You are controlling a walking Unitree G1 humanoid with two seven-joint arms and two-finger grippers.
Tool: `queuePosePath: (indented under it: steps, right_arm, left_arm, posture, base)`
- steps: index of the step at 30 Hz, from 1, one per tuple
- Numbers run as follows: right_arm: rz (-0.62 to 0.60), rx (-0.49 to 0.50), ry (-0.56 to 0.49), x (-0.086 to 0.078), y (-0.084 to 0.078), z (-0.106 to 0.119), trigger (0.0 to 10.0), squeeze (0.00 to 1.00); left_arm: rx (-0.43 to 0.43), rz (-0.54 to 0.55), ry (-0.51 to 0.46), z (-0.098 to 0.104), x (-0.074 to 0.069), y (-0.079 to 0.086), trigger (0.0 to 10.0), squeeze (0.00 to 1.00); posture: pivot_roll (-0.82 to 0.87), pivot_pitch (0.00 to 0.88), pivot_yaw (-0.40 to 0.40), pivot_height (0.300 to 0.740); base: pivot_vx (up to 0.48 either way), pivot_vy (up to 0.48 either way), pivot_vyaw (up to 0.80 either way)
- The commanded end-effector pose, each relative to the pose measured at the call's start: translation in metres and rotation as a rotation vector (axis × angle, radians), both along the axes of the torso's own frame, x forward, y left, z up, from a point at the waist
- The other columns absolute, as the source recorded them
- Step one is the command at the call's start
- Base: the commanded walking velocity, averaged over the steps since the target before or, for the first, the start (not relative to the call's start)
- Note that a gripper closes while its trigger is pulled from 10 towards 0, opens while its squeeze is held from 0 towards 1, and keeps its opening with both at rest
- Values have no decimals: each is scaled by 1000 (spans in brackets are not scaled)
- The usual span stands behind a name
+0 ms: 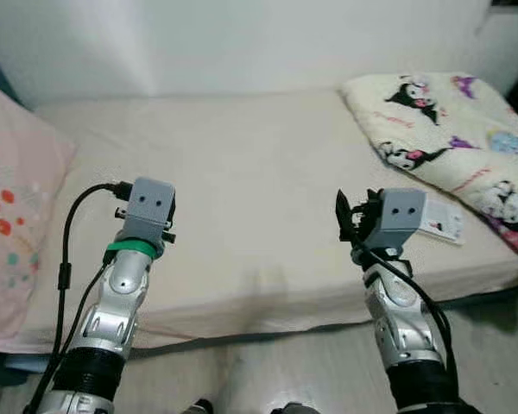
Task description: Clean up the room
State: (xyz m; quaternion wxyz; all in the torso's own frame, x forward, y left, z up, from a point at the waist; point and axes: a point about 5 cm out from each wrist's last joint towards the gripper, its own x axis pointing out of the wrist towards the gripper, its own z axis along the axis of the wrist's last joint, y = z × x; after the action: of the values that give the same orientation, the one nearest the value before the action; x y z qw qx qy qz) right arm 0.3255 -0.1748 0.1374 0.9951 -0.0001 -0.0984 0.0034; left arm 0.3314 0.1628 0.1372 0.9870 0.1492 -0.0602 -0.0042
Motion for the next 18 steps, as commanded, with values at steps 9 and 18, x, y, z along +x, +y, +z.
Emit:
queuePosePath:
  steps: [9, 18]
  right_arm:
    - [-48, -1, 21, -7, -11, -5, 10000, 0]
    - [-58, 12, 30, -10, -7, -10, 10000, 0]
  left_arm:
    - [25, -74, 23, -3, -1, -13, 10000, 0]
    - [35, -90, 23, -1, 1, -15, 10000, 0]
  posture:
    - [-97, 78, 43, 740]
    - [-89, 85, 42, 740]
  base:
    - [0, 0, 794]
    - [0, 0, 606]
